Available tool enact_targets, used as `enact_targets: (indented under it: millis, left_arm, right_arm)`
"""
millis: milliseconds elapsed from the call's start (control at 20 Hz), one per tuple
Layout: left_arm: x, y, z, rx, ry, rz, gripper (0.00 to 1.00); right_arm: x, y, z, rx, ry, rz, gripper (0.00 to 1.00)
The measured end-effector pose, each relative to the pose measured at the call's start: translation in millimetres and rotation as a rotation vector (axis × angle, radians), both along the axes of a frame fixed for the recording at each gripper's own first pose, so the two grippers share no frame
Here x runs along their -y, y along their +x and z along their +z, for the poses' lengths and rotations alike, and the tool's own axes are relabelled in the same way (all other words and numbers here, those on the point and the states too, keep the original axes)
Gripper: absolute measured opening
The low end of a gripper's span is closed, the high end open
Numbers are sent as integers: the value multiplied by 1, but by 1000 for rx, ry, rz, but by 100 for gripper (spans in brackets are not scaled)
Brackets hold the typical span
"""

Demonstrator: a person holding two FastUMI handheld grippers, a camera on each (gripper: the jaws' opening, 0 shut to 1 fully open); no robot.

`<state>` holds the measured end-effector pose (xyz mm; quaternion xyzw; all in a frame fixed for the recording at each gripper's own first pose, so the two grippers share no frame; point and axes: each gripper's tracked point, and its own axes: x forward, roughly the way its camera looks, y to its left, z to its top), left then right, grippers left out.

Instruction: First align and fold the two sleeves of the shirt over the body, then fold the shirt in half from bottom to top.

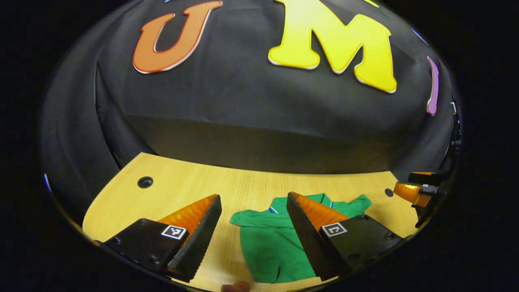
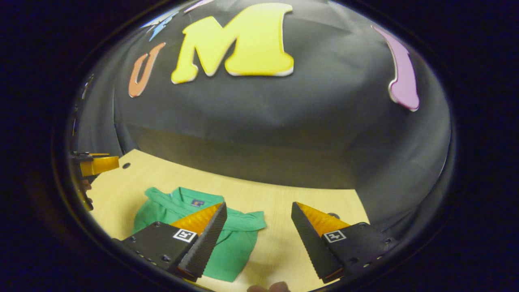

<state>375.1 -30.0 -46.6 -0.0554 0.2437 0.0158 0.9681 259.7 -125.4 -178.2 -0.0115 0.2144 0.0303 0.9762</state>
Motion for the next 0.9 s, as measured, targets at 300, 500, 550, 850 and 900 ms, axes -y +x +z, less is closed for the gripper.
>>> enact_targets:
  millis: [300,500,550,850,900]
  left_arm:
    - [7,-120,142,187,37,10,100]
    - [23,-210,193,261,60,-16,100]
    - [30,-231,199,275,70,-26,100]
    - [66,-333,217,322,121,-47,100]
    - [72,-343,220,333,102,-44,100]
  right_arm:
    - [-21,-154,121,235,43,-47,97]
    - [-39,-265,162,343,34,-60,96]
    - [-45,-290,166,351,46,-62,96]
    - [-55,-389,171,385,33,-43,97]
    - [-53,-396,171,394,46,-52,95]
